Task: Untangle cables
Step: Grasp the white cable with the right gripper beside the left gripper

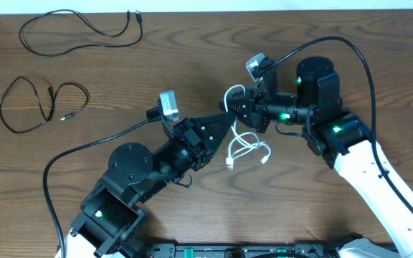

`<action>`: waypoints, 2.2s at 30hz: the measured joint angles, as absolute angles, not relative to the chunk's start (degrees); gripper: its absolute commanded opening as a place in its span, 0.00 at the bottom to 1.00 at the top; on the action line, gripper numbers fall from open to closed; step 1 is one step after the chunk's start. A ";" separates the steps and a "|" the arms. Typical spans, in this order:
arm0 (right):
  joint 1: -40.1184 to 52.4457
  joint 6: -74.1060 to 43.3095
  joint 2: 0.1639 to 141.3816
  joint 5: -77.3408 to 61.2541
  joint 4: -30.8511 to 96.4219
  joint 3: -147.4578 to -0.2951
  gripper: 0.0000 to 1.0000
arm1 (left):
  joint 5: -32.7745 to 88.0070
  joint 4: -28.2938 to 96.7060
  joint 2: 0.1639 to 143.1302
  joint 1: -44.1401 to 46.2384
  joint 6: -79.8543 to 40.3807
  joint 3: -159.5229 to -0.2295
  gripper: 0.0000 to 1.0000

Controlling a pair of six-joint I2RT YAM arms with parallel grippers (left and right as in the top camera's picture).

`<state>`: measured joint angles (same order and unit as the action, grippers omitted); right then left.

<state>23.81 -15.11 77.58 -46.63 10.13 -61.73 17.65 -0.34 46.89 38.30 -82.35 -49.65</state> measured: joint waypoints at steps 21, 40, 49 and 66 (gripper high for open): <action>21.98 -15.11 77.58 -46.70 12.16 -61.73 0.33 | 16.19 -0.25 46.89 36.03 -82.35 -49.65 0.07; 24.36 -15.09 77.58 -44.95 11.42 -61.73 0.36 | 16.62 -3.11 46.89 36.03 -82.59 -49.65 0.07; 25.15 -15.09 77.58 -44.71 9.34 -61.73 0.42 | 17.91 -3.18 46.89 36.03 -84.25 -49.65 0.07; 26.94 -15.20 78.39 -41.15 8.10 -61.73 0.06 | 19.25 -3.68 46.89 36.03 -85.54 -49.65 0.07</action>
<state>26.94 -15.20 78.39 -41.15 8.10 -61.73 19.25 -3.68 46.89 36.03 -85.54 -49.65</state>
